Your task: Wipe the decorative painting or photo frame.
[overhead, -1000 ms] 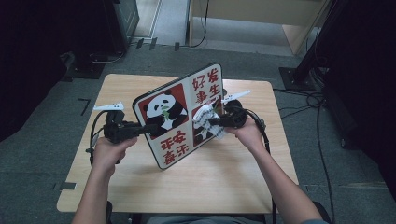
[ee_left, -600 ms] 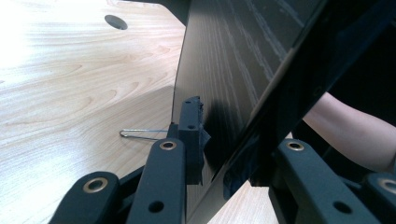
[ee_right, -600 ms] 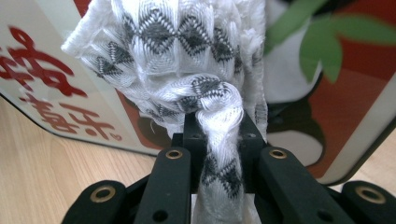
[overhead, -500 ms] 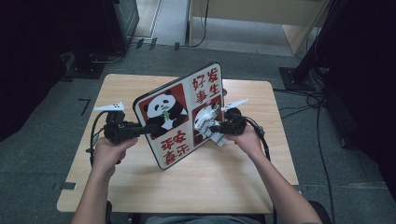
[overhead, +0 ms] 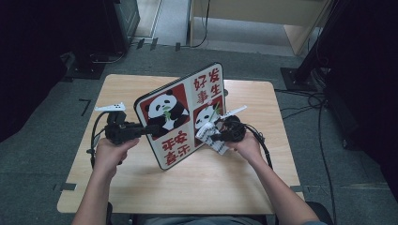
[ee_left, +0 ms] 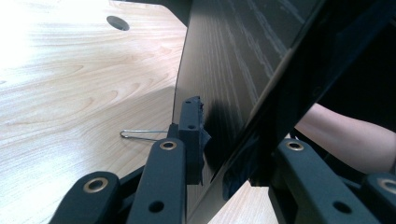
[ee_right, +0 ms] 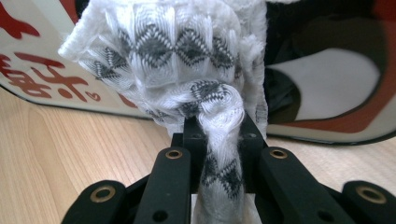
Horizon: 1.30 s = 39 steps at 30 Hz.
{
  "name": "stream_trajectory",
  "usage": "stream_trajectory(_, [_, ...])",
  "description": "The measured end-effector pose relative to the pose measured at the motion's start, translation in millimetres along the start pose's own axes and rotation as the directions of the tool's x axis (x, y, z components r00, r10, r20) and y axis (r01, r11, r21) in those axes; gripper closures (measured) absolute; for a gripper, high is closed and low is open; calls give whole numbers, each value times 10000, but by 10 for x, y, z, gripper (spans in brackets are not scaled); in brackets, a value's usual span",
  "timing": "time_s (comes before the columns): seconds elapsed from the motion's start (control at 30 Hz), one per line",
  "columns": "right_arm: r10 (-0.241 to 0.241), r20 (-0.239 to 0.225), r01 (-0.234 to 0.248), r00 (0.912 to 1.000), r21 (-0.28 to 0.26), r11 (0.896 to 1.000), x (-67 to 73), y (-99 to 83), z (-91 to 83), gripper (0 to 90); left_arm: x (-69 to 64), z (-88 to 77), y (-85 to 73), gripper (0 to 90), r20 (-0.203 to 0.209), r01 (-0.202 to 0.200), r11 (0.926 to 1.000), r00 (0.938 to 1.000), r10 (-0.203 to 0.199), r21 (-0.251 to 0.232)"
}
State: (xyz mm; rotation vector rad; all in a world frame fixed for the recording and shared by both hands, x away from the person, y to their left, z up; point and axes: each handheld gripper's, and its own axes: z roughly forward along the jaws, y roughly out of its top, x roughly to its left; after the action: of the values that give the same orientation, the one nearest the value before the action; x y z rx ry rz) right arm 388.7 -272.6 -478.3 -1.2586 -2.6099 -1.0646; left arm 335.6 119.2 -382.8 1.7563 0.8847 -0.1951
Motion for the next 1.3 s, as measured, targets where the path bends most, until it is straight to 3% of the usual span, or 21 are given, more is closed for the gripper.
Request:
stream_trajectory(0.27, [348, -244, -342, 9991, 262, 9991, -25, -54, 69, 806, 10, 7, 1, 734, 34, 82, 10000, 10000, -82, -40])
stream_trajectory(0.5, [163, -248, -155, 9996, 346, 9993, -5, -7, 0, 809, 12, 7, 1, 736, -14, 81, 10000, 10000, -81, -50])
stream_trajectory(0.83, [-223, -355, 207, 9991, -470, 9987, 138, 130, -332, 813, 17, -12, 1, 738, -80, 182, 9998, 9998, -183, -34])
stream_trajectory(1.07, [-628, -236, 596, 9977, -1154, 9915, 283, 330, -626, 815, 13, -13, 1, 740, -124, 190, 9998, 9997, -190, -40])
stream_trajectory(1.3, [-968, -146, 946, 9952, -1132, 9891, 409, 574, -881, 815, 10, -12, 0, 741, -180, 193, 9998, 9996, -195, -62])
